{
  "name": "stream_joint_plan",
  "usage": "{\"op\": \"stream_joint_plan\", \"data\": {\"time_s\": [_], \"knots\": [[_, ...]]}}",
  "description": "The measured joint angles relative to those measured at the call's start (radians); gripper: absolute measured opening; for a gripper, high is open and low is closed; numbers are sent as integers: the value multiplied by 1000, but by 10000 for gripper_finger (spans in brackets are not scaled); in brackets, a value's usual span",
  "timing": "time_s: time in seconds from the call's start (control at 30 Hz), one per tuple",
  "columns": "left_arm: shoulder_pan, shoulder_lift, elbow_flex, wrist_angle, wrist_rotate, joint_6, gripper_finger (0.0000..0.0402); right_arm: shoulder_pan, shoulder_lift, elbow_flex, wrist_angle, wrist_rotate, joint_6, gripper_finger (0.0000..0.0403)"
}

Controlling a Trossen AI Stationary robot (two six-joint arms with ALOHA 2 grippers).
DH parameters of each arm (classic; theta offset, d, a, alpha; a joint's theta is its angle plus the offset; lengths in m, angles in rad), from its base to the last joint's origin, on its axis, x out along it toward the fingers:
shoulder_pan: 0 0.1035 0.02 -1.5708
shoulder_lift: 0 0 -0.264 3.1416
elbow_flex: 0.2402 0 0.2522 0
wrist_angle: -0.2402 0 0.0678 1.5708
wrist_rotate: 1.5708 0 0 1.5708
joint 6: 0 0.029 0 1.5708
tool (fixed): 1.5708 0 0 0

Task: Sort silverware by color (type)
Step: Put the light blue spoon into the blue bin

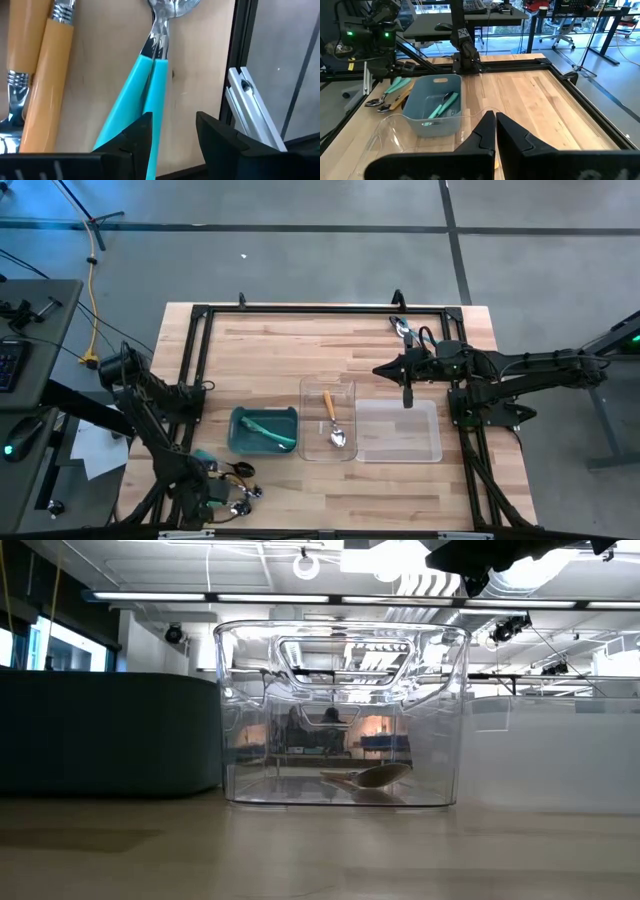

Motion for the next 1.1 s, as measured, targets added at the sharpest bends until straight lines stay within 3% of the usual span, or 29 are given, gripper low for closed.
{"op": "stream_joint_plan", "data": {"time_s": [0.57,1.1], "knots": [[-4,82,5,-2,3,22,136,0,0,0,-2,0,0,0],[47,80,3,-155,-7,119,135,0,0,0,-4,0,0,0]]}}
